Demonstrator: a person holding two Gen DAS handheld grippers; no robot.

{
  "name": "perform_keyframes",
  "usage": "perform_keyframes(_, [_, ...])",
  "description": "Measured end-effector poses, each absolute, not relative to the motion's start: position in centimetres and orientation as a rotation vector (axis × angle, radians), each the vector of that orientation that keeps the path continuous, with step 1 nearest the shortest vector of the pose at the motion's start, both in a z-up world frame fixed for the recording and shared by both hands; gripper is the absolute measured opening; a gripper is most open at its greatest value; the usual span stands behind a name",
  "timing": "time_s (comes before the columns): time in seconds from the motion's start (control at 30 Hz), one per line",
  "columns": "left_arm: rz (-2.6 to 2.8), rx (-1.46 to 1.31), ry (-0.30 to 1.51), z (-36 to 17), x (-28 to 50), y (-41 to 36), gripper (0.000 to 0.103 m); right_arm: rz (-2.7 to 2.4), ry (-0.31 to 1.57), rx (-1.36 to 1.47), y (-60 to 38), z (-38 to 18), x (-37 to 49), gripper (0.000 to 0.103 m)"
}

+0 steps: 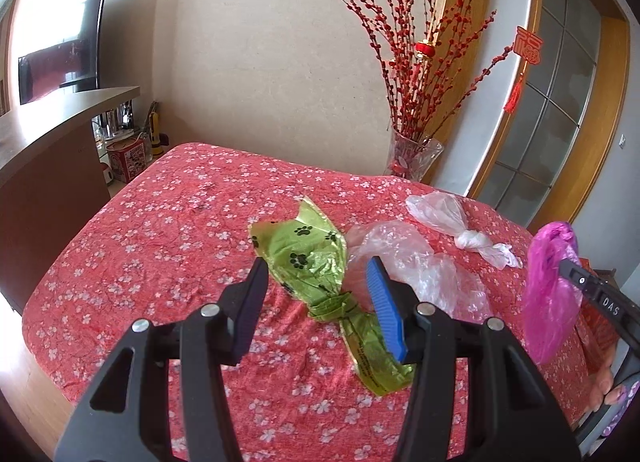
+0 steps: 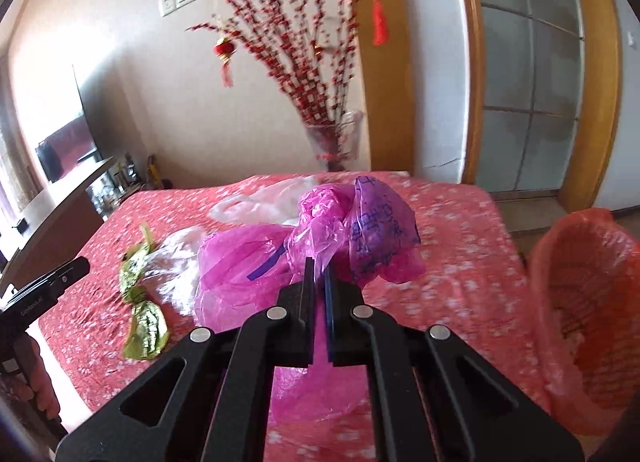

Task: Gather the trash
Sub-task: 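Grasp the clear plastic bag with the left tool while the right tool holds the pink bag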

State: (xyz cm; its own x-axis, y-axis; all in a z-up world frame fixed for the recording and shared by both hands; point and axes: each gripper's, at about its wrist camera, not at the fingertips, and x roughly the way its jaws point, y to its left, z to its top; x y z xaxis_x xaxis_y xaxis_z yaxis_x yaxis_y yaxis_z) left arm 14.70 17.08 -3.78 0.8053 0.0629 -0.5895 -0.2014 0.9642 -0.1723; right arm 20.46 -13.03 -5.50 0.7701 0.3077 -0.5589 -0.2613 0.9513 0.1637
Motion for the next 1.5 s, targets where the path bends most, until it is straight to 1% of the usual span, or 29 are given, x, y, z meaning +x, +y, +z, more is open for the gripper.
perform_keyframes(0.33, [0.033, -0.199, 0.649, -3.9, 17.0, 12.7, 0.051, 0.227, 0.590, 0.113, -17.1, -4.9, 19.9, 0.004])
perform_keyframes(0.5, [-0.026, -0.170, 0.690, -4.2, 19.9, 9.4, 0.057, 0.221, 0.601, 0.130, -17.6, -5.5, 19.9, 0.004])
perform_keyframes(0.7, [-0.004, -0.106, 0.813, -7.2, 23.8, 7.0, 0.058, 0.218, 0.615, 0.143, -18.4, -6.0, 19.8, 0.004])
perform_keyframes(0.8, [0.028, -0.101, 0.881, -9.1, 24.8, 7.0, 0.059, 0.213, 0.622, 0.156, -19.2, -6.2, 19.8, 0.004])
perform_keyframes(0.9, [0.040, -0.099, 0.910, -10.2, 25.2, 6.8, 0.058, 0.209, 0.627, 0.172, -19.9, -6.4, 20.0, 0.004])
perform_keyframes(0.93, [0.043, -0.098, 0.907, -10.4, 25.2, 6.7, 0.057, 0.207, 0.627, 0.176, -20.1, -6.5, 20.0, 0.004])
perform_keyframes(1.0, [0.031, -0.106, 0.898, -10.3, 25.2, 6.6, 0.039, 0.205, 0.627, 0.187, -20.5, -6.6, 19.9, 0.004])
perform_keyframes(1.1, [-0.007, -0.134, 0.877, -9.6, 25.0, 6.5, 0.026, 0.202, 0.626, 0.199, -21.0, -6.6, 19.8, 0.004])
perform_keyframes(1.2, [-0.053, -0.151, 0.830, -8.4, 24.2, 6.3, 0.024, 0.197, 0.619, 0.204, -21.4, -6.3, 19.5, 0.004])
perform_keyframes(1.5, [-0.165, -0.182, 0.721, -4.4, 21.8, 4.8, 0.024, 0.179, 0.585, 0.225, -22.9, -5.2, 18.7, 0.004])
